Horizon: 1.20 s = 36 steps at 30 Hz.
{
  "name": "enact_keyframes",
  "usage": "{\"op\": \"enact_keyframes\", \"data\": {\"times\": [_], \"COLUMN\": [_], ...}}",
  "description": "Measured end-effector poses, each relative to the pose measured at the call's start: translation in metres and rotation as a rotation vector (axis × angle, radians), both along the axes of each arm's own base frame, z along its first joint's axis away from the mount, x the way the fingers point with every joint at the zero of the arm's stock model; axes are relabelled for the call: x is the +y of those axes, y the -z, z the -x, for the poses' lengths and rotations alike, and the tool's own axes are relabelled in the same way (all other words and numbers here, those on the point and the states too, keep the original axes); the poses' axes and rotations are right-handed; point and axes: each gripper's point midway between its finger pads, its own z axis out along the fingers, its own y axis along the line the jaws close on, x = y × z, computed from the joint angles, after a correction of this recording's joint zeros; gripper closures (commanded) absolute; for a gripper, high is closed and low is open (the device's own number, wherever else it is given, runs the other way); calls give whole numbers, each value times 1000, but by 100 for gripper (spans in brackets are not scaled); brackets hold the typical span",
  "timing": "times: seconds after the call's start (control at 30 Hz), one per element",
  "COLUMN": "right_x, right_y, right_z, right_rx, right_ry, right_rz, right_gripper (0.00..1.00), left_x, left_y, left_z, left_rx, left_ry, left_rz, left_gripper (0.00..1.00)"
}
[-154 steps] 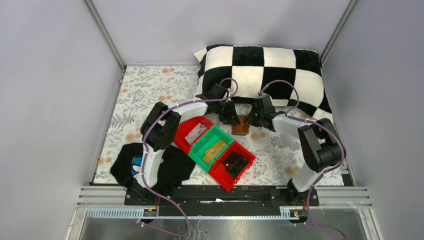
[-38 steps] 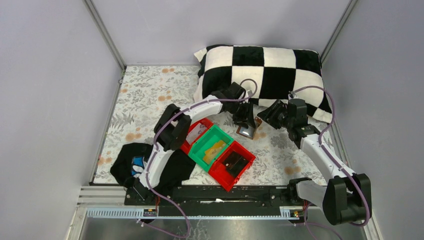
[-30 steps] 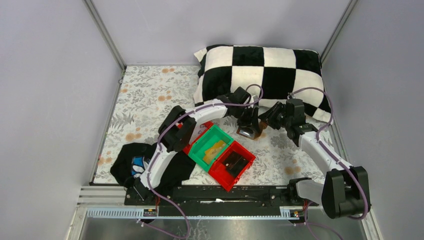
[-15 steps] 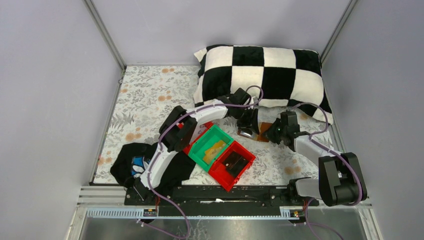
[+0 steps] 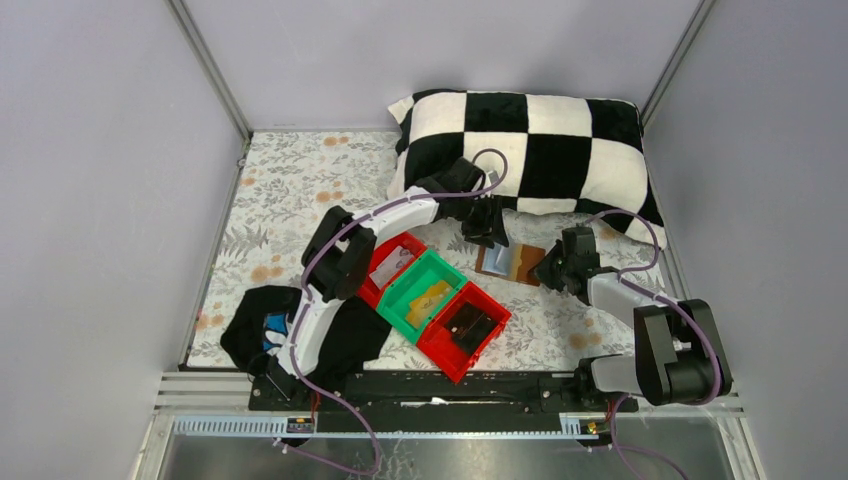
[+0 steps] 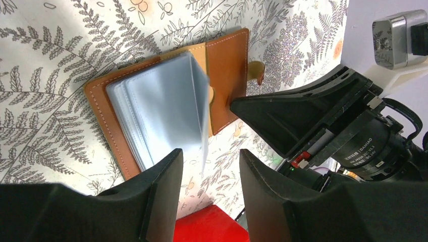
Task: Take the credit cards out of the card holder
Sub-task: Open the card holder at the center of the board.
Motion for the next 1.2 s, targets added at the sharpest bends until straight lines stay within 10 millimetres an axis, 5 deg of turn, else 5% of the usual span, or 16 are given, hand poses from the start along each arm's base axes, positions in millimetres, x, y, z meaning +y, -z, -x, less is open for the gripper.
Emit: {"op": "enact_keyframes", "data": {"times": [0.57,0.8,0.9,1.2], "right_x": [-2,-6,-10,-6], "right_y": [0,-4,-14,-52], "right_z": [-7,-1,3,-3], "right_rx": [-19,-26,-64,-196], "right_ry": [8,21,35,18], "right_rz": [-14,-23,-15,-54], "right_gripper": [84,80,76,74], "left_x": [-23,-47,-50,-55], "left_y": [3,30,43,38], "left_z": [12,23,28,27], "left_rx": [91,166,193,190], "left_ry": [28,47,45,47], "left_rz": [95,137,127,156], "left_gripper": [48,49,49,48]}}
